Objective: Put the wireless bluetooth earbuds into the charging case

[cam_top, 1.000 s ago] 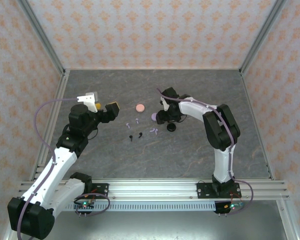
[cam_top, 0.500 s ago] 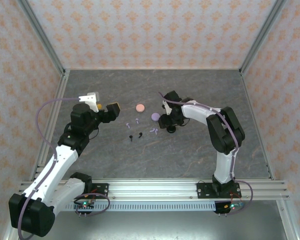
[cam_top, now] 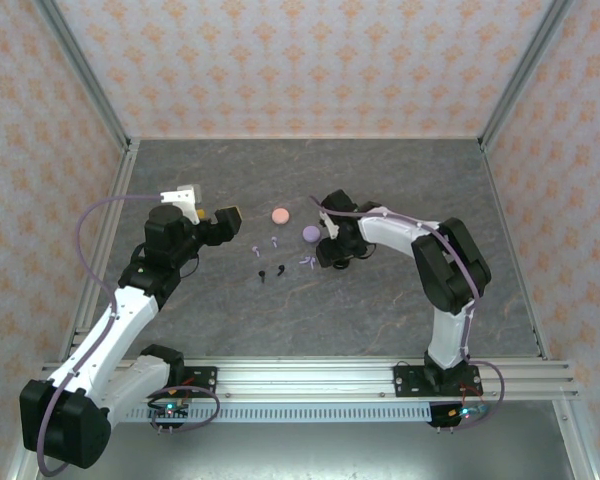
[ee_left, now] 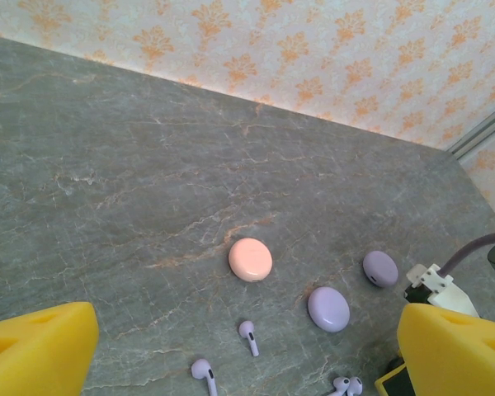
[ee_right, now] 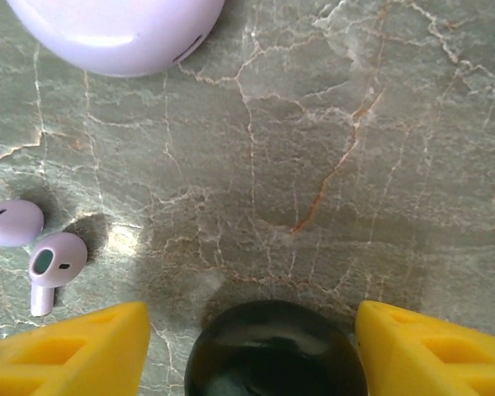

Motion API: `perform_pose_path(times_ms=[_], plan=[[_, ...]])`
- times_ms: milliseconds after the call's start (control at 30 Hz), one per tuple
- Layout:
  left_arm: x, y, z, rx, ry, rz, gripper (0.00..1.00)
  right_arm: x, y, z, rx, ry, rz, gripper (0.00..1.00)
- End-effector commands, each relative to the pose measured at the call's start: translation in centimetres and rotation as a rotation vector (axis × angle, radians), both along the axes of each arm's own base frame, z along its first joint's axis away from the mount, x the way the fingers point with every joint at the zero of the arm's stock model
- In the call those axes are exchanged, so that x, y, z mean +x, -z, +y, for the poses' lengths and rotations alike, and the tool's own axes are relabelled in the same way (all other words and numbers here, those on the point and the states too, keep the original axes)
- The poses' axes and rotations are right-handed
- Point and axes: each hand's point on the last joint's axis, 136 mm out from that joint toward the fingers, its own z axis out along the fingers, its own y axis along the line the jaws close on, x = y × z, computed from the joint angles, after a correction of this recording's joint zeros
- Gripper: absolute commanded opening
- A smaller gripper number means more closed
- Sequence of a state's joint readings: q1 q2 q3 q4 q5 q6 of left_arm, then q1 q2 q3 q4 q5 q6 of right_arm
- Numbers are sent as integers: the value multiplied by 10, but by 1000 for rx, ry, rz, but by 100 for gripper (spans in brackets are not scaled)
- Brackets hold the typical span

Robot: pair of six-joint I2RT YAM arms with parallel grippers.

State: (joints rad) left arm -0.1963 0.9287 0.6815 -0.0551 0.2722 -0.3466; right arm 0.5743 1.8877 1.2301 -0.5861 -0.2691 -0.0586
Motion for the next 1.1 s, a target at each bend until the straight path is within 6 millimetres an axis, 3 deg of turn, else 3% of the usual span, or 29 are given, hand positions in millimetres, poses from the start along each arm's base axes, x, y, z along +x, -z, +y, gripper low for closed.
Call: perform_pose_path(times_ms=[0,533,933,1067], plan=[[4,-14,-1,-12,-3,-42,93,-24,5,-13,-83,-30,46,67],[4,-13,-1,-16,-2,-40,93,-41,3,-17,-185,-101,18,67],[4,-11,-1,-16,-2,-33,93,-19,-16,-19,-250,-118,-68,72],[3,-10,0,-12,-4,-33,93,-21,-10,-15,-243,-142,-44,73]])
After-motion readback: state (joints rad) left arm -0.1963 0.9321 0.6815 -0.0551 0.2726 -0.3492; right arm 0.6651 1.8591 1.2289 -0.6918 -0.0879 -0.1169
